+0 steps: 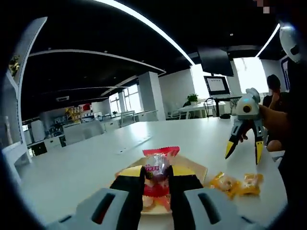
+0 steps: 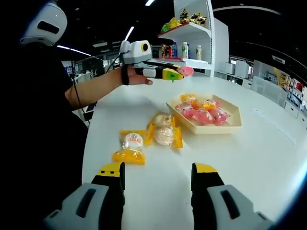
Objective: Pick up the marshmallows scattered on the table and place them into the bowl on the table
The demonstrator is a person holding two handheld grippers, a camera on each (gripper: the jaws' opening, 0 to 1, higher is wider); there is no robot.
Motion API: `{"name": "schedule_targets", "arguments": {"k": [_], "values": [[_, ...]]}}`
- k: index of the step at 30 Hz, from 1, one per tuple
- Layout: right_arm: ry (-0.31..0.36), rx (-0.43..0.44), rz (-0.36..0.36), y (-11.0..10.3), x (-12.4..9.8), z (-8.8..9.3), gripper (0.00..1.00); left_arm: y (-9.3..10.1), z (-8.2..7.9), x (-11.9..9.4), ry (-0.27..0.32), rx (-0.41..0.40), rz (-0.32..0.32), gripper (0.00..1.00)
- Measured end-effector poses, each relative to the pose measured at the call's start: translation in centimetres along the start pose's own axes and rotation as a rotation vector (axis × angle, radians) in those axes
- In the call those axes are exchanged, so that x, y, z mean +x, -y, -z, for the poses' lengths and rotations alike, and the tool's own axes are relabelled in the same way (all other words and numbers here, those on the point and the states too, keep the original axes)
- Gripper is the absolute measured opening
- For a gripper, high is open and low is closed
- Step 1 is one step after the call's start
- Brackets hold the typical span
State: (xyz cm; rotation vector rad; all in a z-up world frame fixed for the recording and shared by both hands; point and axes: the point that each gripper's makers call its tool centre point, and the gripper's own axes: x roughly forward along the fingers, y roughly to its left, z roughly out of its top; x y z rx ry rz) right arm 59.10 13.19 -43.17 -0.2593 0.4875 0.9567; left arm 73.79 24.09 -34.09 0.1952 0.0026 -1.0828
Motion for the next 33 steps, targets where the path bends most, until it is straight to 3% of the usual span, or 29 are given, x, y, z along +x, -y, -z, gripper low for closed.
{"name": "schedule_targets", "arguments": {"k": [7, 33], "values": [[-0.002, 0.001, -0.003, -0.1, 0.0, 0.1, 0.54, -2.0, 0.6, 0.2, 0.000, -0.050, -0.087, 0.19], [-0.006, 0.001, -0.002, -0.2, -0.1, 0.2, 0.54, -1.2, 0.9, 0.8, -0.009, -0.027, -0.054, 0.20]]}}
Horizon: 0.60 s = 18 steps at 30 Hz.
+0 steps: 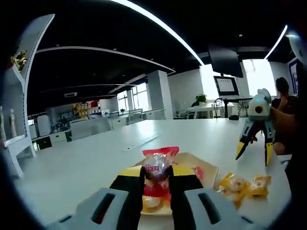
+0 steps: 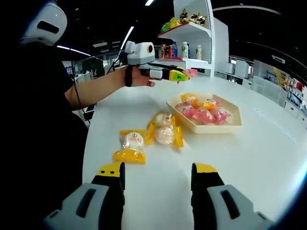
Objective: Pick up the marshmallows scattered on the table and place them into the bowl on the table
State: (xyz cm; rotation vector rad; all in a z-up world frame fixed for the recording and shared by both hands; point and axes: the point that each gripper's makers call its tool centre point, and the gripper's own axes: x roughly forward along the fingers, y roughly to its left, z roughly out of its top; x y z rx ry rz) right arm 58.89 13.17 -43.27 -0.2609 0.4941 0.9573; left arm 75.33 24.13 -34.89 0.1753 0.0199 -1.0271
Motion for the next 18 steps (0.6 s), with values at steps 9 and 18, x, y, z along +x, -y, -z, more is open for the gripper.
{"name": "schedule_targets", "arguments": {"k": [9, 18], "values": [[0.005, -0.002, 0.015, 0.4, -0.1, -0.2, 0.54, 0.1, -0.7, -0.1, 0.025, 0.023, -0.009, 0.64], [0.006, 0.000, 0.006, 0.2, 0.2, -0.3, 0.54, 0.6, -0.3, -0.4, 0.005, 0.031, 0.020, 0.60]]}}
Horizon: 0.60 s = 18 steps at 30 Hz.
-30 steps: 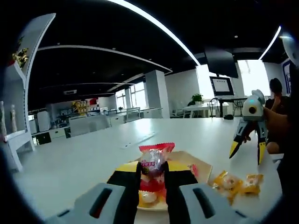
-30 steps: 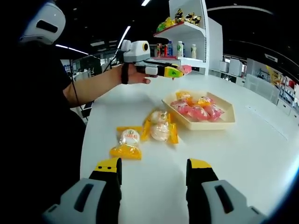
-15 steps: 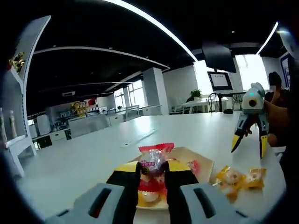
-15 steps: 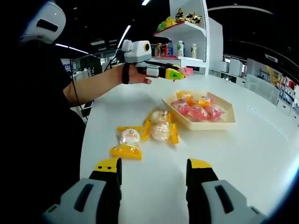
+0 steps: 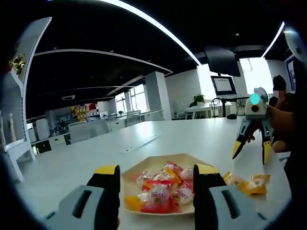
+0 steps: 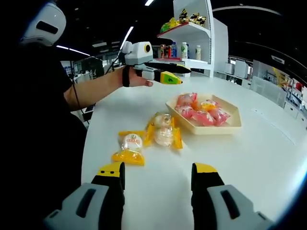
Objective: Pick up the marshmallows scattered on the table and place them into the bowl on the table
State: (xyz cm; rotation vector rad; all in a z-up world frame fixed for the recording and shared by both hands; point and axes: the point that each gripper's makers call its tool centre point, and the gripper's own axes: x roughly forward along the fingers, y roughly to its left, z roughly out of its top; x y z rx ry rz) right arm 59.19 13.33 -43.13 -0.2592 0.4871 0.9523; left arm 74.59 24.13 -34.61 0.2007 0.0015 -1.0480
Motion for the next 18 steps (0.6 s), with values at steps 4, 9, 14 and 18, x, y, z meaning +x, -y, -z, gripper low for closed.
{"name": "schedule_targets", "arguments": {"k": [4, 9, 14, 18], "values": [[0.000, 0.002, 0.002, 0.04, -0.02, 0.06, 0.54, -0.03, 0.05, 0.03, -0.002, -0.003, 0.001, 0.60], [-0.001, 0.001, 0.003, 0.11, -0.09, 0.04, 0.54, -0.25, 0.10, 0.00, -0.002, -0.007, -0.001, 0.60], [-0.001, 0.000, 0.002, 0.12, -0.02, -0.04, 0.54, -0.28, 0.13, -0.04, -0.001, -0.016, 0.004, 0.60], [-0.003, -0.002, -0.001, 0.09, 0.05, -0.05, 0.54, -0.11, 0.28, -0.05, -0.005, -0.022, 0.015, 0.60]]}}
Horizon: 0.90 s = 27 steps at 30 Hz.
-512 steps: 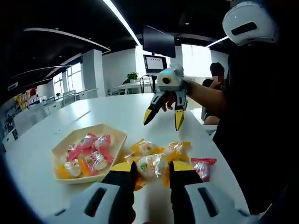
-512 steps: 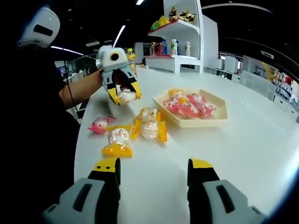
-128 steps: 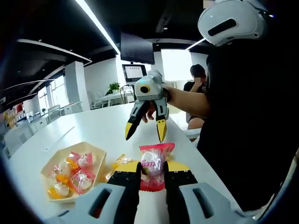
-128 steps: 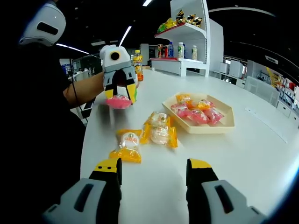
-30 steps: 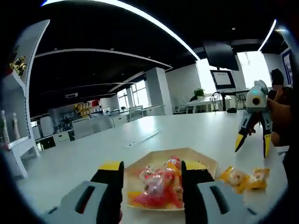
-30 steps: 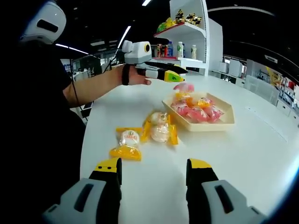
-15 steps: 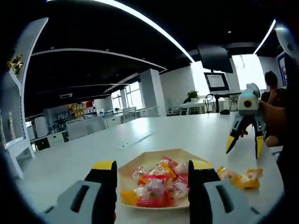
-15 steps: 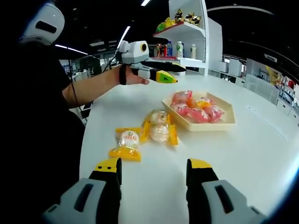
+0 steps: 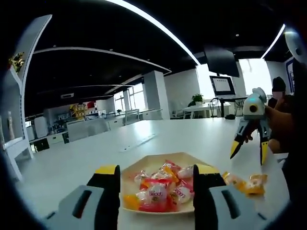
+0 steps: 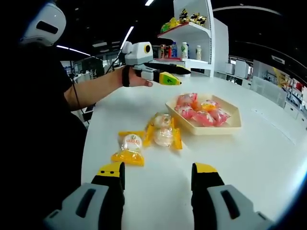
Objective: Pick up the marshmallows scattered on the table and place them into the bowl on the table
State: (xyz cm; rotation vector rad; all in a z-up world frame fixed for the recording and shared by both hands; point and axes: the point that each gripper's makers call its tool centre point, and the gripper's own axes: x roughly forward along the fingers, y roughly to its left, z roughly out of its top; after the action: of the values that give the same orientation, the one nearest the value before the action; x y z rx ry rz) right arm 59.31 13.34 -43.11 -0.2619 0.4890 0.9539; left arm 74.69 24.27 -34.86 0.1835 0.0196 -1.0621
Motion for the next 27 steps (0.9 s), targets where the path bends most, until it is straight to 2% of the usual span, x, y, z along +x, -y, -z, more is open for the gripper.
{"name": "schedule_targets", "arguments": {"k": [10, 27], "values": [[0.000, -0.003, 0.000, 0.0, -0.1, -0.1, 0.54, 0.4, 0.0, -0.1, 0.000, 0.000, 0.021, 0.60], [0.007, -0.002, -0.005, -0.3, 0.1, -0.3, 0.54, 3.1, 0.7, -0.6, -0.030, 0.045, 0.126, 0.61]]}}
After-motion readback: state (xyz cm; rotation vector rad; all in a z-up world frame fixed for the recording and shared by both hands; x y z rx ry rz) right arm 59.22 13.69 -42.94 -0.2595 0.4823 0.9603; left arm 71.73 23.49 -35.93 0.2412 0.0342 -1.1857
